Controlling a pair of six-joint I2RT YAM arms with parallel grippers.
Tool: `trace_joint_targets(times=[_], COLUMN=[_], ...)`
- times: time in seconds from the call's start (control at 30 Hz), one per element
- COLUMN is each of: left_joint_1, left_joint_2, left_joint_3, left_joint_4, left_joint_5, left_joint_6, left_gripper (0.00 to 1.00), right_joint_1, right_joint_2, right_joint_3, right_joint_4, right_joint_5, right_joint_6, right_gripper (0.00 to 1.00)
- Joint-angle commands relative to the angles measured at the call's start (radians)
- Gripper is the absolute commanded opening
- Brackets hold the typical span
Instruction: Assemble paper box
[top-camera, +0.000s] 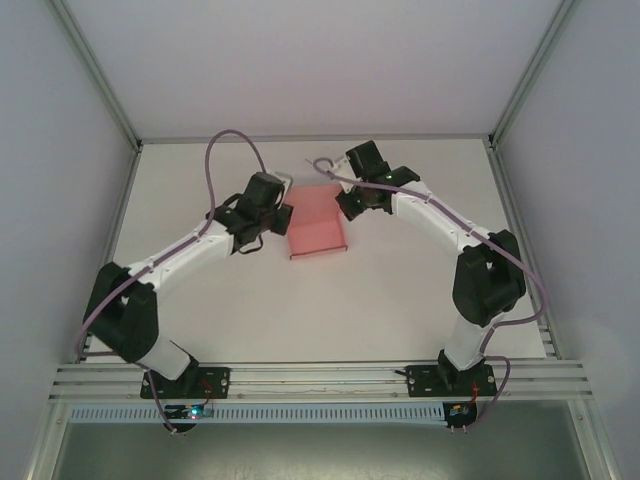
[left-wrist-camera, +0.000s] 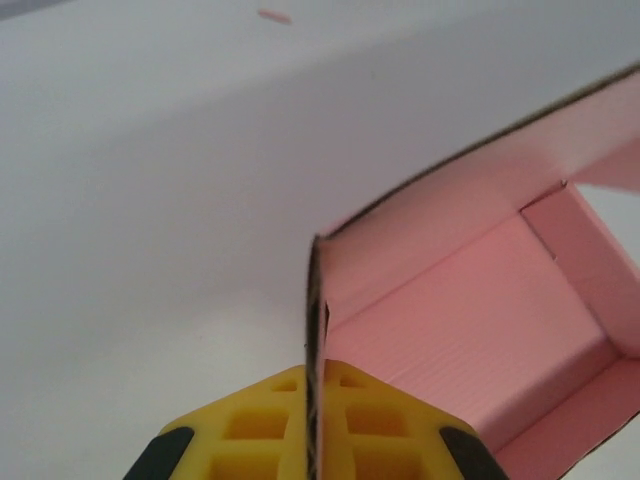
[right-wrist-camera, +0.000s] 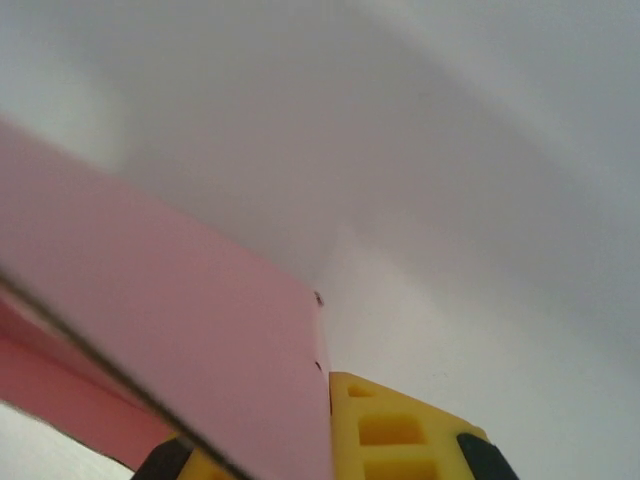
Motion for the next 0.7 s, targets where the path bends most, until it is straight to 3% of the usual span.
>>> trace_joint_targets(times=[0.0,0.1,0.23,0.43,0.53,0.67], left_joint_1=[-0.041,-0.048,-0.050,-0.055,-0.057,-0.060], left_joint_2=[0.099,0.153,0.156,0.149,0.143,0.126], left_joint_3=[0.105,0.154,0.110,-0.010,-0.073,-0.186], left_joint_4=[0.019,0.003,0.106,0.251,0.296,0.415], left_joint_5=[-0.096,-0.190,-0.137,-0.100,-0.099,-0.047], left_joint_6=[-0.238,-0.382,-0.485,-0.470,-0.432,-0.368], left_gripper=[0.00,0.00,0.00,0.00,0.00,0.00], right_joint_1=[0.031,0.056,0.057,0.059,0.067,0.115], right_joint_2=[0.036,0.025,-0.018,-0.055,-0.052,-0.074], right_joint_3=[0.028,-0.052,-0.142,-0.249,-0.298,-0.379], right_joint_4=[0.166,0.314,0.441,0.567,0.647,0.749], right_joint_5=[0.039,0.035,0.114,0.156,0.160,0.194], right_joint_6=[0.498,0.693,0.862,1.013,1.027,0.860], right_gripper=[0.00,0.00,0.00,0.00,0.00,0.00])
